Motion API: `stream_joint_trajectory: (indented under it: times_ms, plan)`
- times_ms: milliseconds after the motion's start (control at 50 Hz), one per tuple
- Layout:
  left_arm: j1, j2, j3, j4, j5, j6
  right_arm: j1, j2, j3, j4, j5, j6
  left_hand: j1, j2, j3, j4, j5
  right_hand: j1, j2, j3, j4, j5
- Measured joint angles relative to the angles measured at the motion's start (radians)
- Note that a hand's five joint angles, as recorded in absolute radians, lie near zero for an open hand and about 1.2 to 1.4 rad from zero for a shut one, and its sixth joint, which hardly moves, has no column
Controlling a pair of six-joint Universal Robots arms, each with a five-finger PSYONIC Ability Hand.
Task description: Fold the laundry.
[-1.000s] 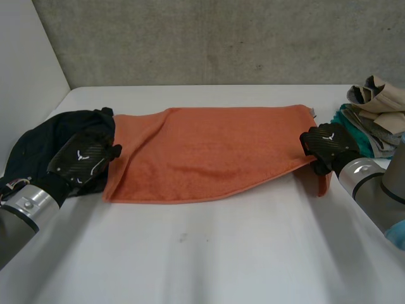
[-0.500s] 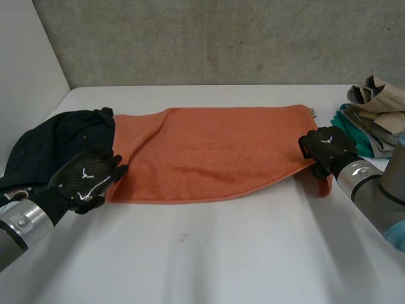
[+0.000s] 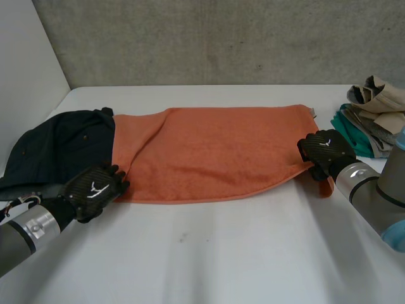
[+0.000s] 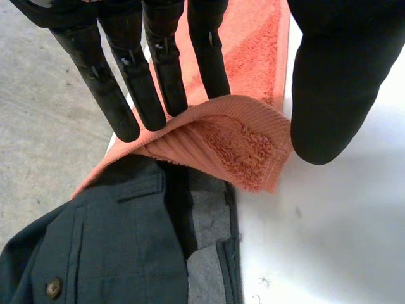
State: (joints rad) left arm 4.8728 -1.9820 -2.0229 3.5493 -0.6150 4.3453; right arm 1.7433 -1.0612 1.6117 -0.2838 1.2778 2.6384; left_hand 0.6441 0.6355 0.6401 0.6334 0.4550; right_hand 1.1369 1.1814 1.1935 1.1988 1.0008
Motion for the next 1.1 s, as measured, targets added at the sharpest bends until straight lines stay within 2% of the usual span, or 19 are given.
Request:
stream_joint_trajectory:
  times_ms: [140, 180, 300, 400, 480, 520, 580, 720, 740, 780, 840, 920, 1100]
  plan:
    - [-0.008, -0.062, 0.069, 0.001, -0.006, 0.046, -0.001, 0.002, -0.005, 0.0, 0.0, 0.0, 0.011, 0.017, 0.013, 0.017, 0.026, 0.0, 0.0, 0.0, 0.0, 0.0]
    - [-0.009, -0.079, 0.091, 0.002, -0.012, 0.057, -0.002, 0.002, -0.006, 0.0, 0.0, 0.0, 0.077, 0.081, 0.07, 0.078, 0.078, 0.0, 0.0, 0.0, 0.0, 0.0]
    - [-0.034, -0.13, 0.168, 0.021, -0.068, 0.084, -0.002, -0.001, -0.007, 0.001, 0.0, 0.0, 0.516, 0.511, 0.497, 0.509, 0.5, 0.0, 0.0, 0.0, 0.0, 0.0]
    - [-0.089, -0.127, 0.197, 0.063, -0.127, 0.073, -0.002, -0.009, -0.011, 0.021, 0.0, 0.0, 0.527, 0.561, 0.55, 0.565, 0.53, 0.0, 0.0, 0.0, 0.0, 0.0]
    - [-0.137, -0.06, 0.186, 0.081, -0.167, 0.035, -0.002, -0.023, -0.026, 0.085, -0.001, -0.008, 0.527, 0.561, 0.55, 0.566, 0.53, 0.0, 0.0, 0.0, 0.0, 0.0]
    - [-0.137, -0.06, 0.186, 0.081, -0.167, 0.035, -0.002, -0.023, -0.026, 0.085, -0.001, -0.008, 0.527, 0.561, 0.55, 0.566, 0.53, 0.0, 0.0, 0.0, 0.0, 0.0]
    - [-0.173, 0.082, 0.144, 0.082, -0.226, -0.088, -0.003, -0.088, -0.061, 0.246, -0.001, -0.063, 0.527, 0.561, 0.55, 0.566, 0.53, 0.0, 0.0, 0.0, 0.0, 0.0]
    - [-0.18, 0.332, 0.075, 0.025, -0.329, -0.436, -0.036, -0.241, -0.091, 0.558, -0.008, -0.273, 0.514, 0.544, 0.534, 0.549, 0.517, 0.0, 0.004, 0.0, 0.0, 0.0]
    - [-0.179, 0.369, 0.064, 0.008, -0.34, -0.507, -0.045, -0.266, -0.09, 0.596, -0.009, -0.309, 0.368, 0.393, 0.401, 0.411, 0.402, 0.0, 0.004, 0.0, 0.0, 0.0]
    - [-0.175, 0.413, 0.049, -0.017, -0.349, -0.609, -0.055, -0.292, -0.086, 0.625, -0.011, -0.343, 0.216, 0.265, 0.264, 0.269, 0.272, 0.0, 0.004, 0.0, 0.0, 0.0]
    - [-0.173, 0.434, 0.029, -0.038, -0.347, -0.706, -0.062, -0.304, -0.081, 0.609, -0.011, -0.333, 0.147, 0.166, 0.164, 0.165, 0.17, 0.0, 0.004, 0.0, 0.0, 0.0]
    - [-0.177, 0.405, 0.003, -0.048, -0.336, -0.758, -0.07, -0.263, -0.078, 0.512, -0.013, -0.227, 0.147, 0.159, 0.16, 0.159, 0.162, 0.0, 0.004, 0.0, 0.0, 0.0]
    - [-0.203, 0.204, 0.005, -0.046, -0.342, -0.747, -0.068, -0.107, -0.097, 0.364, -0.003, -0.032, 0.104, 0.11, 0.108, 0.106, 0.108, 0.0, 0.004, 0.0, 0.0, 0.0]
